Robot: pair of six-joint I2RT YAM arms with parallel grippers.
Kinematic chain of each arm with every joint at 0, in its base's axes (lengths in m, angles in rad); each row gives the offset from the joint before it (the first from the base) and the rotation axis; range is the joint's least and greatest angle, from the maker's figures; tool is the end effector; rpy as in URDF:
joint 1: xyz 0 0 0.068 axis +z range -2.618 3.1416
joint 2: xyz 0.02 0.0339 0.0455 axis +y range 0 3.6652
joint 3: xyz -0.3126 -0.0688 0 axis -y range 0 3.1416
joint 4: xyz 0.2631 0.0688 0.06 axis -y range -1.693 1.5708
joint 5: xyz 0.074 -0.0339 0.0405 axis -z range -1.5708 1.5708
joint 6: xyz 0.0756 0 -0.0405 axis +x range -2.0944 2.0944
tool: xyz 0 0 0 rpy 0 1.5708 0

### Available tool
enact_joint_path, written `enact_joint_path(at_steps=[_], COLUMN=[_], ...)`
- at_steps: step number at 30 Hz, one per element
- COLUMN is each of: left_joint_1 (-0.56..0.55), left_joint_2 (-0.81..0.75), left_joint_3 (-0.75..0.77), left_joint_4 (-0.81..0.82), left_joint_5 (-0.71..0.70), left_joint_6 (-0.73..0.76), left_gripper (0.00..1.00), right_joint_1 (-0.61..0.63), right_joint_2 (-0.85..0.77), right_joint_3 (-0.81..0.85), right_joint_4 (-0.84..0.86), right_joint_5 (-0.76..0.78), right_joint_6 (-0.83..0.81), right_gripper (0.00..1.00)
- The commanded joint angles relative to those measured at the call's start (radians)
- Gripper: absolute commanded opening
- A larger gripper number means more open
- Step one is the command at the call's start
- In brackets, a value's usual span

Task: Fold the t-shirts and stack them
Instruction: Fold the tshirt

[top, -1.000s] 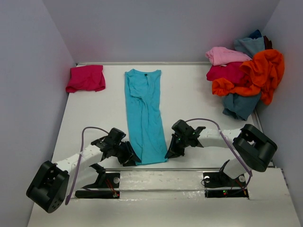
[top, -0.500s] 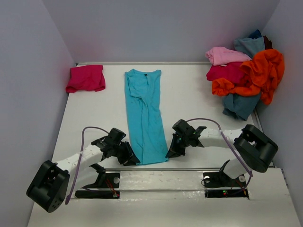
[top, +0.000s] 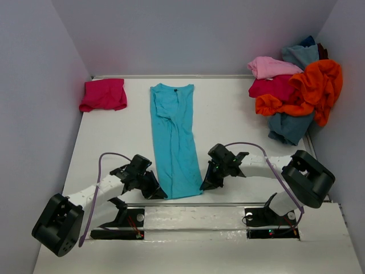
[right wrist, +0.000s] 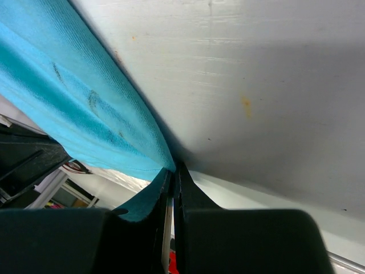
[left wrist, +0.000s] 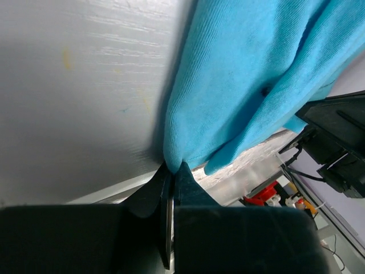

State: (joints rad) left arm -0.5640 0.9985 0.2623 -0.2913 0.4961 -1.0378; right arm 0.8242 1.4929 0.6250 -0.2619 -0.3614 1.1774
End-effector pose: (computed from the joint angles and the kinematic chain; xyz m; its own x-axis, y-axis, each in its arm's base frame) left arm 0.1148 -0.1152 0.1238 -0.9516 -0.2943 0.0883 -0.2785 0.7049 -0.6523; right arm 0.1660 0.2188 0.1323 -0.9642 0.2300 0.1317 0.2648 0.8141 0.5168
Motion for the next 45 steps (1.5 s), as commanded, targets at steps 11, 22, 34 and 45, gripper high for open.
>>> enact_joint_path(at_steps=[11, 22, 34, 45], left_joint_1=[-0.005, -0.005, -0.005, -0.005], left_joint_2=[0.035, 0.046, 0.103, 0.193], left_joint_3=[0.035, 0.136, 0.297, 0.442], left_joint_4=[-0.077, -0.114, -0.172, -0.197], left_joint_5=[-0.097, -0.129, -0.172, -0.203], left_joint_6=[0.048, 0.085, 0.128, 0.162], left_gripper=[0.06, 0.06, 0.06, 0.06], right_joint_1=[-0.008, -0.008, -0.008, -0.072], right_joint_2=[0.023, 0.003, -0.013, 0.024], right_joint_3=[0.048, 0.119, 0.248, 0.375], right_joint_4=[-0.042, -0.120, -0.255, -0.339], right_joint_5=[0.029, 0.067, 0.153, 0.180], right_joint_6=[-0.047, -0.091, -0.172, -0.255], right_gripper=[0.07, 0.07, 0.07, 0.07])
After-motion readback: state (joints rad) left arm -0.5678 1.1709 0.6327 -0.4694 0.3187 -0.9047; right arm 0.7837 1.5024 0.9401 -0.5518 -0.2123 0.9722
